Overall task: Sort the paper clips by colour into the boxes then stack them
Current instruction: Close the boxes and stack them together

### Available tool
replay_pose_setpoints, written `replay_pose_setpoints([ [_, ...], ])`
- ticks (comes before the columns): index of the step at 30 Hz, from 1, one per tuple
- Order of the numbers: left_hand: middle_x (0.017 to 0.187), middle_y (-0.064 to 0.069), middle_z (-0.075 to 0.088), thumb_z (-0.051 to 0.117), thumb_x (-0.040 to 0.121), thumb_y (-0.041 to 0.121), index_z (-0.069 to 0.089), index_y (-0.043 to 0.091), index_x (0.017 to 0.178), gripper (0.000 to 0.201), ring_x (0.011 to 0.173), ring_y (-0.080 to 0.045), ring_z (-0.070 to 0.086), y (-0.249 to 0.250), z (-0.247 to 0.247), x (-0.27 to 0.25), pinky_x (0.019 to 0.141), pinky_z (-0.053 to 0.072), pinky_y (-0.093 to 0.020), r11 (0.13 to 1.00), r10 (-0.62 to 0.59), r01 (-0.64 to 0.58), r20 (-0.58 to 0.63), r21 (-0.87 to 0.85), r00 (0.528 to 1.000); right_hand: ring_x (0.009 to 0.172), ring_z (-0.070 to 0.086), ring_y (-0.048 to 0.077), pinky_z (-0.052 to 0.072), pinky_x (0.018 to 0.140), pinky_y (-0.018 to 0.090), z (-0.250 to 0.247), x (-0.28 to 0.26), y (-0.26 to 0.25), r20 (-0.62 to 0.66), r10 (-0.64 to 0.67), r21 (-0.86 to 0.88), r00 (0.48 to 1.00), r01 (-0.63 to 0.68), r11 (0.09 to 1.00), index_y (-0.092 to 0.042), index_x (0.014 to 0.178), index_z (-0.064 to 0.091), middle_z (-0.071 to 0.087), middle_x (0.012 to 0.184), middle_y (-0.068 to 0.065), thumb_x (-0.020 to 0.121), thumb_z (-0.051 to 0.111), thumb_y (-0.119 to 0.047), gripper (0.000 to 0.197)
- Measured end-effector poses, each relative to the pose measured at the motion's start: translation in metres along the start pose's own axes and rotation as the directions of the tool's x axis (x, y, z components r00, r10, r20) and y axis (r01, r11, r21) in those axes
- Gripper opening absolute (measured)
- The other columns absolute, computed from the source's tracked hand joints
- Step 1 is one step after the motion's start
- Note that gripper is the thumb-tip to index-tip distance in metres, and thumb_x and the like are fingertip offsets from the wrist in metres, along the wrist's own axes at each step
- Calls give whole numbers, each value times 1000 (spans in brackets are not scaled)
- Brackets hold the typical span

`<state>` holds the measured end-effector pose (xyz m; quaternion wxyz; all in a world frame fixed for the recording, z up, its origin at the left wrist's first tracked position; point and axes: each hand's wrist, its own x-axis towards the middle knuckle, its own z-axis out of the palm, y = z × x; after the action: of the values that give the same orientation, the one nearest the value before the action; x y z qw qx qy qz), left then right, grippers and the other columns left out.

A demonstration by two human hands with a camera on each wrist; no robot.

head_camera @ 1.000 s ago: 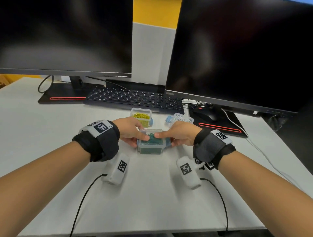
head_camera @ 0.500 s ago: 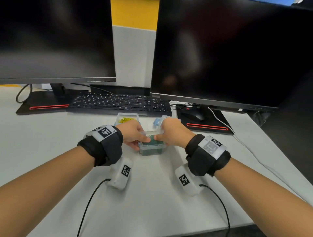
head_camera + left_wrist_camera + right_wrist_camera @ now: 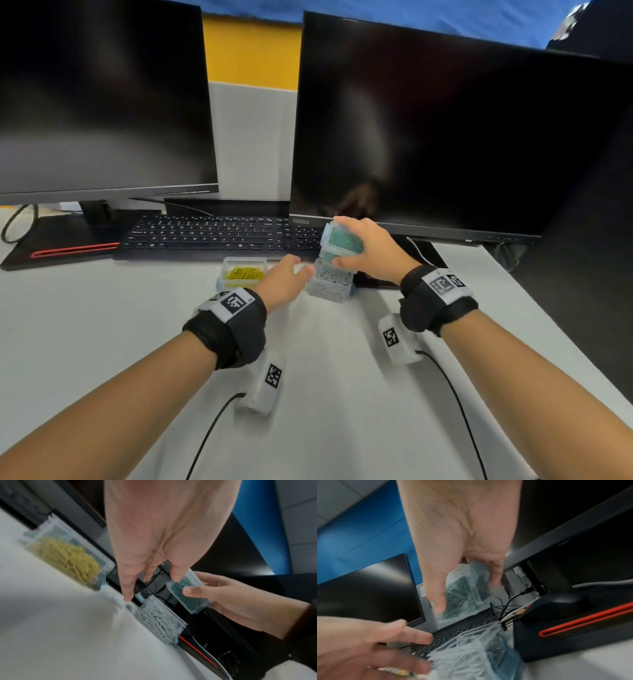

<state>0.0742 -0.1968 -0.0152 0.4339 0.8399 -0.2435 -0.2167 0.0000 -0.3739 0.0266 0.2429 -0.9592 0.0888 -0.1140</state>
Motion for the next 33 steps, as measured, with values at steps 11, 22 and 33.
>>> replay_pose_setpoints([
  [11,98,-24,63,51,93,7,54,-1,118,26,78,-25,55,-15,25,44,90,52,-47,936,-173,125,-119,-329,978,123,45,24,43,102,39,30,8,8,83,-39,-50,996,43,998,-43,143,34,44,135,3,80,73,-36,74],
  [22,77,-23,58,52,87,-6,57,-7,81,9,63,-26,56,-28,-2,-35,81,53,-44,945,-102,86,-34,-316,994,98,51,14,45,78,22,38,-28,-26,208,-204,-4,957,210,978,-45,140,35,44,109,-5,81,71,-30,71],
  [33,102,4,64,81,70,22,63,17,112,46,96,-13,57,-32,-37,-65,83,48,-29,972,98,-110,67,210,993,114,45,10,39,88,17,40,-32,-63,337,-245,217,909,179,960,-39,146,28,40,128,-3,84,72,-37,76],
])
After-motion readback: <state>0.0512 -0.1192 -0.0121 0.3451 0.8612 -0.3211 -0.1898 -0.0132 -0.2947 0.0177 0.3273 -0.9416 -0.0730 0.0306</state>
